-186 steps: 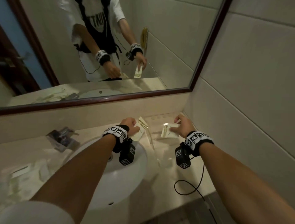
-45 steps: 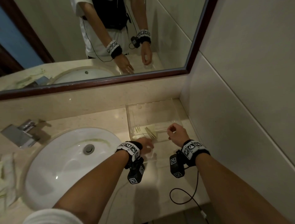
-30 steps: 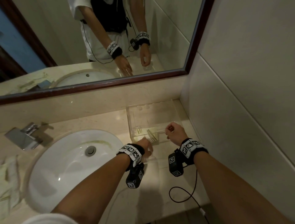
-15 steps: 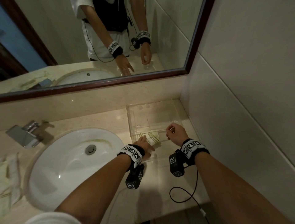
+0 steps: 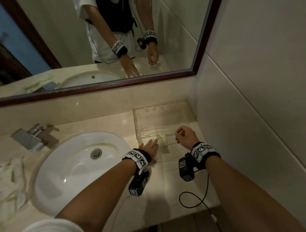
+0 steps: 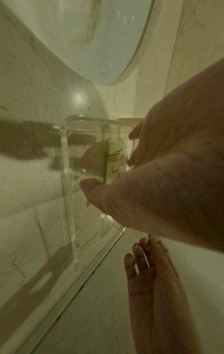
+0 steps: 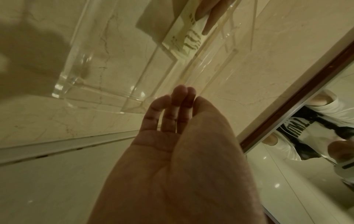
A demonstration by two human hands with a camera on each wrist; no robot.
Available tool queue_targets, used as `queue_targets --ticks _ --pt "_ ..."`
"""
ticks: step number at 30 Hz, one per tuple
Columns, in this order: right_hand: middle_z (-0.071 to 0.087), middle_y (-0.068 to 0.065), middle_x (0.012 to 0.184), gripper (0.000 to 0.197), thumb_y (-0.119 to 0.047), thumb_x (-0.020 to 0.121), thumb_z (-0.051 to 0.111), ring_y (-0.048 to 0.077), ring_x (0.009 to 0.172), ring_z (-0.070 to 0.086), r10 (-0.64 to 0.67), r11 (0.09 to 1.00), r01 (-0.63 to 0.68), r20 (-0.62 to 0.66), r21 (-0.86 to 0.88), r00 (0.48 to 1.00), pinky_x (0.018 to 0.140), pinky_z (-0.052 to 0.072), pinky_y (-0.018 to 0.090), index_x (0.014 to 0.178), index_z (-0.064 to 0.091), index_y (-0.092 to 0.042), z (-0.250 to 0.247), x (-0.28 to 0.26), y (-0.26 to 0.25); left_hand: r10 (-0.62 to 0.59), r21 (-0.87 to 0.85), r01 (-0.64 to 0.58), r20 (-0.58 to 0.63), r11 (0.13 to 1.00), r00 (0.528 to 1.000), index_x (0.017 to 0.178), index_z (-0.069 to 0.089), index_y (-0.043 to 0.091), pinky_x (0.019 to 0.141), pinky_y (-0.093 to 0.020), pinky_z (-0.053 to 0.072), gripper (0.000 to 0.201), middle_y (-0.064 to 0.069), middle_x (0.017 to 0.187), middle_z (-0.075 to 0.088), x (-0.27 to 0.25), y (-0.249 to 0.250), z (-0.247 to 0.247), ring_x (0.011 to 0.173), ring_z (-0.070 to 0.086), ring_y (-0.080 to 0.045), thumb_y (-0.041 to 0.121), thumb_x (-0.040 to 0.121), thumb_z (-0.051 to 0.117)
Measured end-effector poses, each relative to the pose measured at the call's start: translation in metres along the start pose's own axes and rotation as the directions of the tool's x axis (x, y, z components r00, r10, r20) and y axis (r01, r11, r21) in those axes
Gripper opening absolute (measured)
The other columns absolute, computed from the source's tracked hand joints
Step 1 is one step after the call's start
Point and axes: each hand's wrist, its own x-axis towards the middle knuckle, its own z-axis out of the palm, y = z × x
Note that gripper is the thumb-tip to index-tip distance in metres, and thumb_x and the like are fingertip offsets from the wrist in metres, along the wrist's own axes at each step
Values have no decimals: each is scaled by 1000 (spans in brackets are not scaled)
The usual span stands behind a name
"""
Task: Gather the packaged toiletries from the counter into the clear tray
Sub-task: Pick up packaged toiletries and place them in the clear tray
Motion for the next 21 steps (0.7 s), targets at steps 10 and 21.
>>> queue_targets --ticks 10,21 --pt "63 4 67 2 -8 91 57 16 58 60 -3 1000 3 -3 -7 1000 55 46 22 89 58 -7 -3 -3 7 -19 39 19 14 999 1000 150 13 15 119 -54 7 79 2 159 -16 18 5 11 148 -12 -22 31 88 58" --pt "66 6 71 5 -9 91 57 17 60 62 2 1000 -2 -5 -19 1000 51 43 17 86 58 -10 -12 3 5 52 15 -52 9 999 999 150 16 29 118 -55 4 72 8 159 -14 39 13 6 148 -13 -22 29 89 54"
